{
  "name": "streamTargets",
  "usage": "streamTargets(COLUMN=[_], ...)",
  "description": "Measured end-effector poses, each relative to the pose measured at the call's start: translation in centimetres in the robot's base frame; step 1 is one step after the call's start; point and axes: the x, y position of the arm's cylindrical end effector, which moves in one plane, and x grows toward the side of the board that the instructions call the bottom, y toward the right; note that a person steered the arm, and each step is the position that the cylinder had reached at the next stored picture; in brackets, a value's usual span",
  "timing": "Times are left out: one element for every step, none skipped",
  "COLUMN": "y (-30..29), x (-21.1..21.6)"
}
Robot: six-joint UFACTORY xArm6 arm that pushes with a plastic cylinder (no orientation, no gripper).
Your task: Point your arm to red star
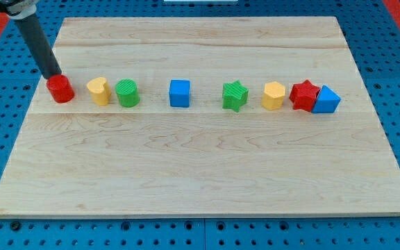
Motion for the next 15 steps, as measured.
streamTargets(y=[0.6, 4.2, 4.2, 6.9, 13.9, 16.8, 17.2, 17.7, 19.9, 24.5, 25.4, 27.7, 34.0, 36.8, 36.8], x=[-0.1, -0.1, -0.1, -2.1, -2.5, -1.8, -1.8, -1.8, -1.8, -1.8, -1.8, -1.8, -1.8, -1.8, -1.8])
